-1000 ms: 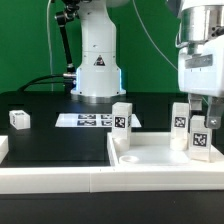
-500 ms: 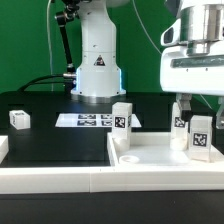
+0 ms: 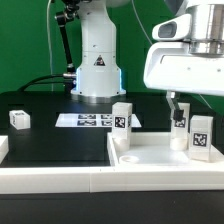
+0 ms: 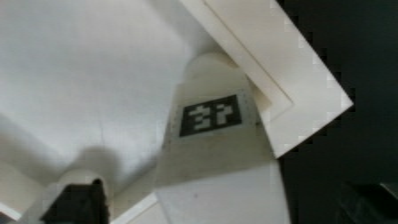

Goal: Assemble square table

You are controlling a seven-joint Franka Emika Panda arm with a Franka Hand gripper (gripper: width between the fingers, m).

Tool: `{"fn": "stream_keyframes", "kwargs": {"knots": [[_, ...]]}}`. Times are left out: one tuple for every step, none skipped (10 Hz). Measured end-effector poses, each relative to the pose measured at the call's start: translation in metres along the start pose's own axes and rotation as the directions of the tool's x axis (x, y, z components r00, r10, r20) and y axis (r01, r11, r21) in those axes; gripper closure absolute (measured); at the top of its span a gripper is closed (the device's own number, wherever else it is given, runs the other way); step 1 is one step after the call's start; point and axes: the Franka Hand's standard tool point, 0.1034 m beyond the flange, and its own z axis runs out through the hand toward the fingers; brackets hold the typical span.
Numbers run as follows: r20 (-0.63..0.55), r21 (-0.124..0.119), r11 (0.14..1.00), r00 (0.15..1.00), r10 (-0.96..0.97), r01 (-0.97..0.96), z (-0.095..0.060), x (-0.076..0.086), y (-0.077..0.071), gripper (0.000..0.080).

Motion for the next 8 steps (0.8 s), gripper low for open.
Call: {"fn": "stream_keyframes", "kwargs": {"knots": [[-0.004,-0.002,0.992,0.992,-0.125,0.125,0.0002,0.003,0.002,0.0151],[-0.003,-0.002,0.992,0.992,-0.127,0.127,0.0003,0.0018,0.0013,0.0151],[-0.005,-0.004,0.989,0.989,-0.147,0.147,0.0002,0.0019,0.0013,0.0151],[-0.005,-0.004,0.99,0.99,-0.14,0.14,0.0003,0.0024,0.0018,0.0275],[-0.005,-0.005,0.99,0.99,-0.139,0.139,0.0004,0.0026,0.0019,0.0411],[-0.005,-0.004,0.994,0.994,-0.113,0.113,0.0003,0.0026,0.0019,0.0411],[-0.005,-0.004,0.994,0.994,-0.106,0.106,0.0004,0.0027,0.002,0.0506],[-0.005,-0.004,0.998,0.998,-0.067,0.067,0.0005,0.0027,0.0021,0.0506]]}}
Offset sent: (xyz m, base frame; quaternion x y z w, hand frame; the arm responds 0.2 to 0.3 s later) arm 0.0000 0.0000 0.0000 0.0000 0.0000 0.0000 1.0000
